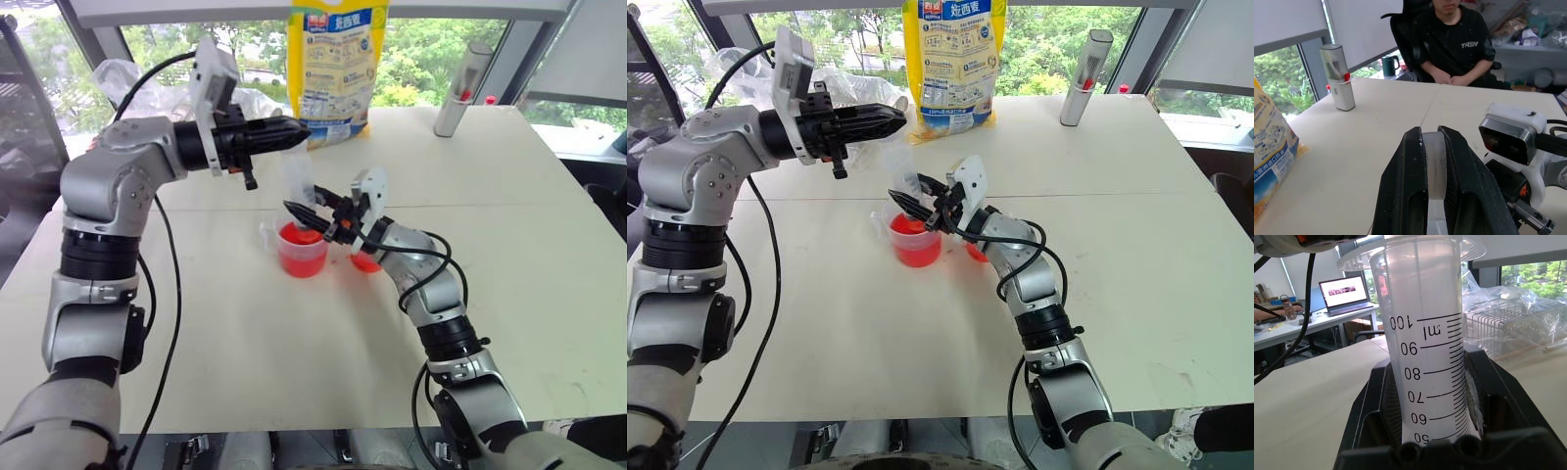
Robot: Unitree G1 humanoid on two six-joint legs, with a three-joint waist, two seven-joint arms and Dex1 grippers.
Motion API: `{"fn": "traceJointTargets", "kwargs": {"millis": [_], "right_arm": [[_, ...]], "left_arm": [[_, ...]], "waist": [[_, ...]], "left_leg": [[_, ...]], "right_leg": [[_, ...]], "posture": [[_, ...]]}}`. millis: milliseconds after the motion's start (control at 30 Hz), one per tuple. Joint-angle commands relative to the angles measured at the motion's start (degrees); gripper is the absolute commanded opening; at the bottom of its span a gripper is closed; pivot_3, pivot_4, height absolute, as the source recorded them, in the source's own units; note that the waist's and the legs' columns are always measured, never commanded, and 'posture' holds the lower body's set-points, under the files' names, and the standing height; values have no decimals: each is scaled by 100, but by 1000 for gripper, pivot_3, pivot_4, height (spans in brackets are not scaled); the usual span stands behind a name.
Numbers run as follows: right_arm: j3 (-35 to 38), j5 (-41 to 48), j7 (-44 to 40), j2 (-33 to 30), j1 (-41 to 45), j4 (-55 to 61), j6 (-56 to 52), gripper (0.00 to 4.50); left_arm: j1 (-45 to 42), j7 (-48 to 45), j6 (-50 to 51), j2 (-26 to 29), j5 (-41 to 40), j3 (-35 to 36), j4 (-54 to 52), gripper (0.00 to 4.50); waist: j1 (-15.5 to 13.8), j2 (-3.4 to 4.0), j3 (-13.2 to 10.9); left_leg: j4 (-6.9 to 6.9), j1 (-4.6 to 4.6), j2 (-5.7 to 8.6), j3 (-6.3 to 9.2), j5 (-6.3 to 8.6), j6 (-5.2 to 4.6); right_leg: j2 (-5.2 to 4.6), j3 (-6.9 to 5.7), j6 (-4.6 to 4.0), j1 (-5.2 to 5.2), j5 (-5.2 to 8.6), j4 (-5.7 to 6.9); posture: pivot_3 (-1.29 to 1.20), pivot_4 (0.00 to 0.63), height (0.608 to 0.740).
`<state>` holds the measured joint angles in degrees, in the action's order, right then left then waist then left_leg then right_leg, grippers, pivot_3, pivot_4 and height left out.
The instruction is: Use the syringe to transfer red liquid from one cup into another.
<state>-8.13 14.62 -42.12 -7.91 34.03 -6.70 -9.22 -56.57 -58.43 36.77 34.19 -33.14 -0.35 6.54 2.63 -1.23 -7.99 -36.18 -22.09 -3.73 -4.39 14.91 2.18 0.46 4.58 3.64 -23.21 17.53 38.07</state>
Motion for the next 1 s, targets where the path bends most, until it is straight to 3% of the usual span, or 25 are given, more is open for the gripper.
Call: {"fn": "traceJointTargets", "kwargs": {"millis": [33,67,200,367,400,1000], "right_arm": [[-383,-56,-328,-47,-139,130,-82,1365],[-380,-56,-324,-50,-130,143,-85,1365],[-352,-59,-303,-73,-52,224,-60,1365],[-232,8,-223,-107,130,409,-113,1365],[-200,23,-201,-110,162,433,-127,1365],[186,371,80,-115,463,828,-535,1365]], "left_arm": [[-418,320,-458,221,153,561,-166,23],[-396,312,-455,220,151,556,-180,23],[-292,328,-348,210,85,567,-227,1659],[-108,397,-244,237,-17,653,-421,4262],[-96,439,-185,249,-88,741,-442,4440],[296,878,260,523,-498,1349,-829,4440]], "waist": [[0,0,0],[0,0,0],[17,0,0],[3,1,-1],[-1,1,-1],[-4,1,-1]], "left_leg": [[0,0,0,0,0,0],[0,0,0,0,0,0],[0,0,-1,0,0,0],[0,2,-2,0,0,0],[0,1,-2,1,0,0],[0,-3,-4,2,0,0]], "right_leg": [[0,0,0,0,0,0],[0,0,0,0,0,0],[0,1,0,-1,0,-1],[1,1,0,-1,0,2],[1,0,0,-1,0,2],[-8,-1,0,-2,0,1]], "posture": [[0,150,740],[0,150,740],[0,150,740],[0,150,740],[0,150,740],[0,150,740]]}}
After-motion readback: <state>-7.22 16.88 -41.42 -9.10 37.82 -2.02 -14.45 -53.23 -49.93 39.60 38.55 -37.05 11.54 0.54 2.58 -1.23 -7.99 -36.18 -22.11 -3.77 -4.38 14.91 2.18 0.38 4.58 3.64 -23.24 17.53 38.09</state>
